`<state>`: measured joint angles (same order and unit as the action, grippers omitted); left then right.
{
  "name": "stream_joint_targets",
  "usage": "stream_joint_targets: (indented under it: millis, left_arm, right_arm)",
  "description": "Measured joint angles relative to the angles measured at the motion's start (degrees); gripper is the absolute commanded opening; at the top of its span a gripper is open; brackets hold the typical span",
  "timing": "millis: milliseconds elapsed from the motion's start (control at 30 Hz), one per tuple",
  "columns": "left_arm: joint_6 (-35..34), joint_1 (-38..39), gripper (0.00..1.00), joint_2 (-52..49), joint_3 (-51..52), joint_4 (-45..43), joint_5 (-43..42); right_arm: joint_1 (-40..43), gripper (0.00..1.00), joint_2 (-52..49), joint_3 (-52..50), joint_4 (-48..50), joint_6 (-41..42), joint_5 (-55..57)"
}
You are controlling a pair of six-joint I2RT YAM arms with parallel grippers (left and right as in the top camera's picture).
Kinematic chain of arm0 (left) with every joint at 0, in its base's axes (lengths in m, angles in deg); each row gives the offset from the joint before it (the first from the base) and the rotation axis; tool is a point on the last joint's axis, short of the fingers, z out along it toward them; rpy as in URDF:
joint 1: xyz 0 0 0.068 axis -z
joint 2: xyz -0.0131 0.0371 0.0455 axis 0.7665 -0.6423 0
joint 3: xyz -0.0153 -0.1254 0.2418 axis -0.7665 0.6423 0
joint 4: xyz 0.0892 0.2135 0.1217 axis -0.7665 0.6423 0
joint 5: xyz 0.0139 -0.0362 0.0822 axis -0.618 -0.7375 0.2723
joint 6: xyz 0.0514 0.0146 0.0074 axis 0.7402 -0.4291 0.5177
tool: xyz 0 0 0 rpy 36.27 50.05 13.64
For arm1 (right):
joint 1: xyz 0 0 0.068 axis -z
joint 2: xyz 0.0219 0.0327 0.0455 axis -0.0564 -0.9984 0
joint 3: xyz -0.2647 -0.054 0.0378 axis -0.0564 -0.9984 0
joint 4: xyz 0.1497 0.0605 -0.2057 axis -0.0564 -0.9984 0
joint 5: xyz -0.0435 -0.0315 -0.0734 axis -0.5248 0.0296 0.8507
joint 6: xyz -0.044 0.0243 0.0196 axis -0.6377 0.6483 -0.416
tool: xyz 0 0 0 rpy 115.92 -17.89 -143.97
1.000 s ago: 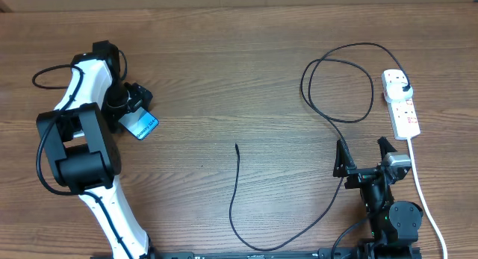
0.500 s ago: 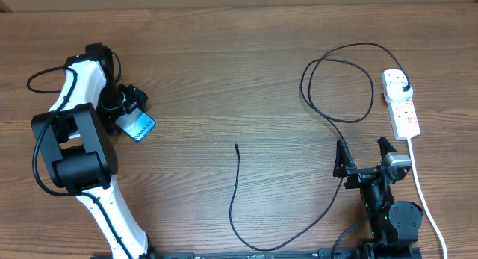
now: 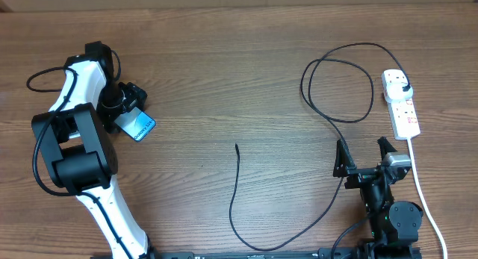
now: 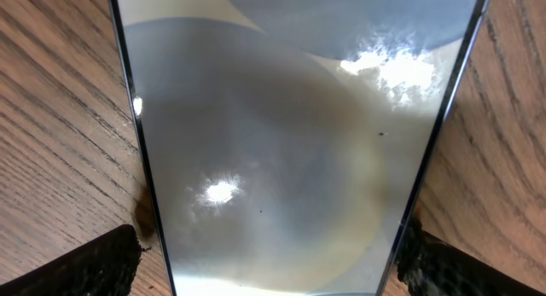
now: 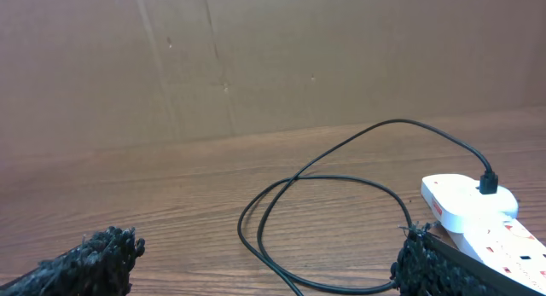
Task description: Plug charger to phone and switch on socket
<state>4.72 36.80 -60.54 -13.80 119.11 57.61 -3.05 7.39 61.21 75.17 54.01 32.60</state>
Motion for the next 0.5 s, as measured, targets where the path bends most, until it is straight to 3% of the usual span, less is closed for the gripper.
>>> stream_joint_targets:
  millis: [500]
  left_arm:
    - [0.0,0.0,0.99,-0.1,0.0,-1.5,-0.4]
  right_arm:
    - [0.0,1.00,0.0,0.0,0.0,0.0,0.0]
